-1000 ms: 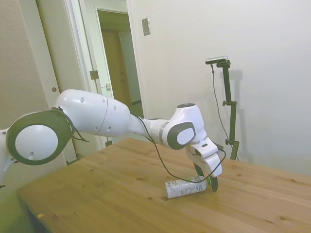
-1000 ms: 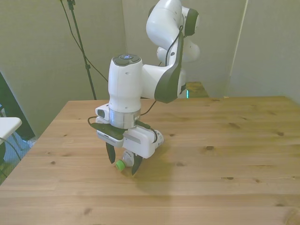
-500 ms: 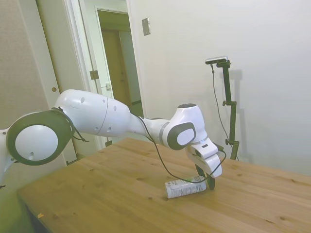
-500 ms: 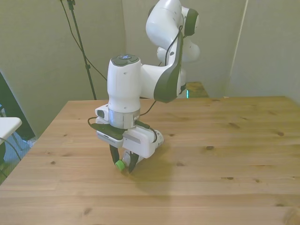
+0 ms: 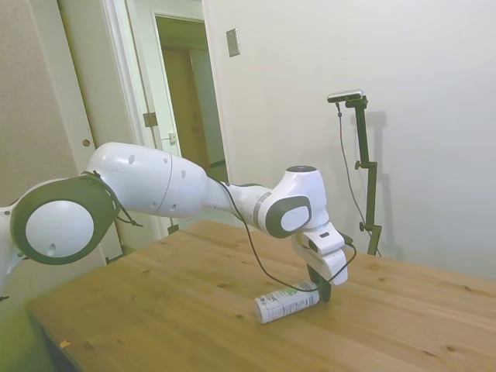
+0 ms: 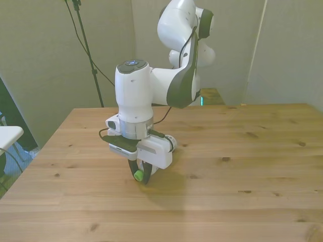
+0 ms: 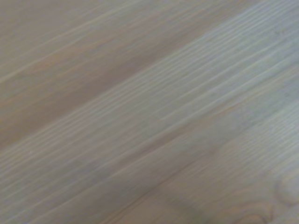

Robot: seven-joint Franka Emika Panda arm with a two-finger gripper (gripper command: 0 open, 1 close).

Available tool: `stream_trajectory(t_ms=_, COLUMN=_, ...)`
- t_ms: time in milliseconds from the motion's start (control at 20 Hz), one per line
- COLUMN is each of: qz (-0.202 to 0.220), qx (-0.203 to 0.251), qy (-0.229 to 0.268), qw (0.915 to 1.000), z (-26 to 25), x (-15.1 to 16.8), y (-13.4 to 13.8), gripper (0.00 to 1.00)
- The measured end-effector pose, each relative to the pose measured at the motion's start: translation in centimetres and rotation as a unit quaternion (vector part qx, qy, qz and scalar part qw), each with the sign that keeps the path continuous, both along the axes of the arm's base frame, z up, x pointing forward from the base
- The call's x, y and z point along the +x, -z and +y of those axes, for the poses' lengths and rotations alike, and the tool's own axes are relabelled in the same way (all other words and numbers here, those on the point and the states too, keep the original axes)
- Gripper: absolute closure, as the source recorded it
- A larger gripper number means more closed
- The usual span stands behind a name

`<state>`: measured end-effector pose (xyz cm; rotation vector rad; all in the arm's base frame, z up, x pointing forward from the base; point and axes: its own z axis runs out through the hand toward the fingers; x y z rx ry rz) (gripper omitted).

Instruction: Stand the water bottle

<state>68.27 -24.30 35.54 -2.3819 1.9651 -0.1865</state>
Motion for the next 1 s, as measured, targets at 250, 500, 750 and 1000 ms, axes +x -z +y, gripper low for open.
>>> stream_trajectory(t_ms=250, qz=-0.025, qx=0.013, qy=-0.02, qw=0.9994, z=3.5, x=0.7, y=-3.7, gripper=1.0)
stream_trajectory(t_ms=500, qz=-0.079, qx=0.001, qy=-0.039, qw=0.9961, z=11.7, x=0.2, y=-11.7, gripper=1.0)
stream_trajectory(t_ms=750, qz=-0.15, qx=-0.079, qy=-0.028, qw=0.9851, z=20.7, x=-0.4, y=-15.9, gripper=1.0)
stream_trajectory(t_ms=1000, qz=-0.166, qx=-0.12, qy=-0.059, qw=0.9771, z=29.2, x=-0.6, y=-14.7, gripper=1.0)
